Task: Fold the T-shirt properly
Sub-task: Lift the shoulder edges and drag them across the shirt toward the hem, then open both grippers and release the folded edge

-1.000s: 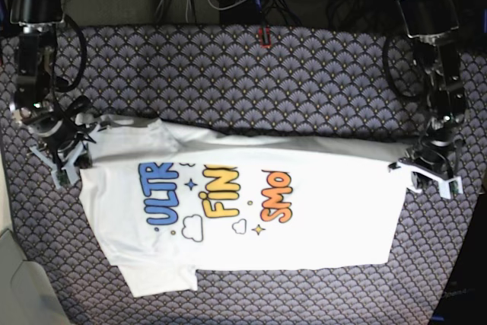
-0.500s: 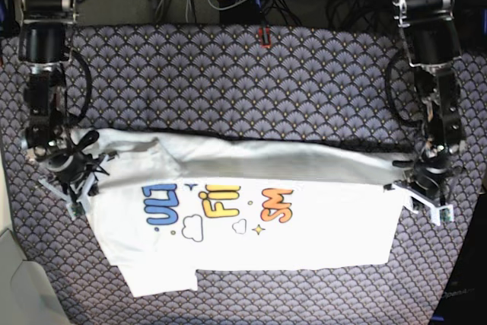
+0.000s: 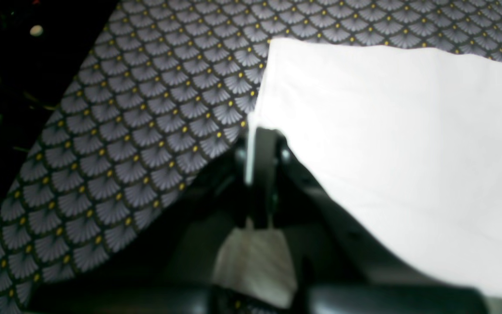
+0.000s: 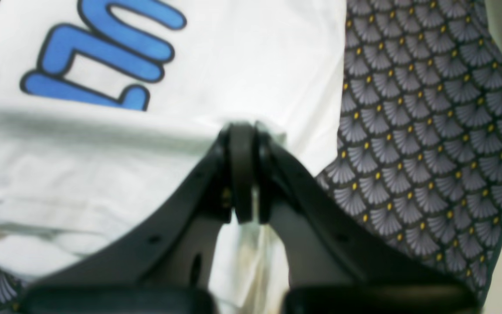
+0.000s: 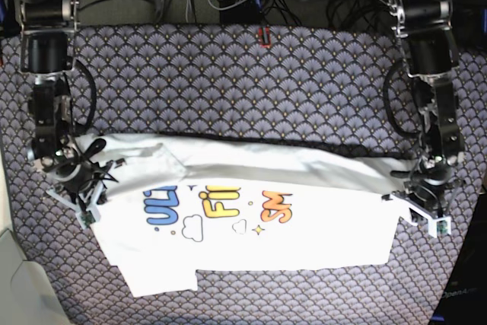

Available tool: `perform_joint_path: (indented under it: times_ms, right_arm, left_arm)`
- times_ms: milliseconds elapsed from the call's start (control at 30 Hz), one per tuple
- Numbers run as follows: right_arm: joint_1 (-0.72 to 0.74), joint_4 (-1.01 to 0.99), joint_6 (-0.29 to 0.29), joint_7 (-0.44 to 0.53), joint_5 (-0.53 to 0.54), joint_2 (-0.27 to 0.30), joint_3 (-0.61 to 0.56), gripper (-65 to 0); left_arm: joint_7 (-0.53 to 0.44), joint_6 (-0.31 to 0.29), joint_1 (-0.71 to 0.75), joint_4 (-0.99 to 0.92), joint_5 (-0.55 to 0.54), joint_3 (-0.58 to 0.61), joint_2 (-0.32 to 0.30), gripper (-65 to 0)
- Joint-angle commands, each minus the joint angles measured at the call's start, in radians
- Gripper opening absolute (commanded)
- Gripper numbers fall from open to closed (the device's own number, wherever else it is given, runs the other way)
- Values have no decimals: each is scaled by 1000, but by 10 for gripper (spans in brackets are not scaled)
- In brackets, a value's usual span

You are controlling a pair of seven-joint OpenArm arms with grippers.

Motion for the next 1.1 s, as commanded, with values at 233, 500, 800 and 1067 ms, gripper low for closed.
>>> perform_joint_path:
  times_ms: [233, 500, 800, 1067]
  right_arm:
    - [76, -46, -11, 22, 3, 21, 4, -650]
    - [70, -60, -11, 22, 3, 20, 5, -650]
    - [67, -60, -8, 14, 3, 17, 5, -582]
    - [65, -58, -7, 14, 4, 21, 11, -397]
  left_arm:
    - [-25, 3, -43, 18, -3, -4, -16, -645]
    - [-25, 3, -43, 18, -3, -4, -15, -645]
    - [-17, 3, 0, 18, -6, -4, -18, -397]
    - [-20, 3, 15, 29, -10, -8, -22, -241]
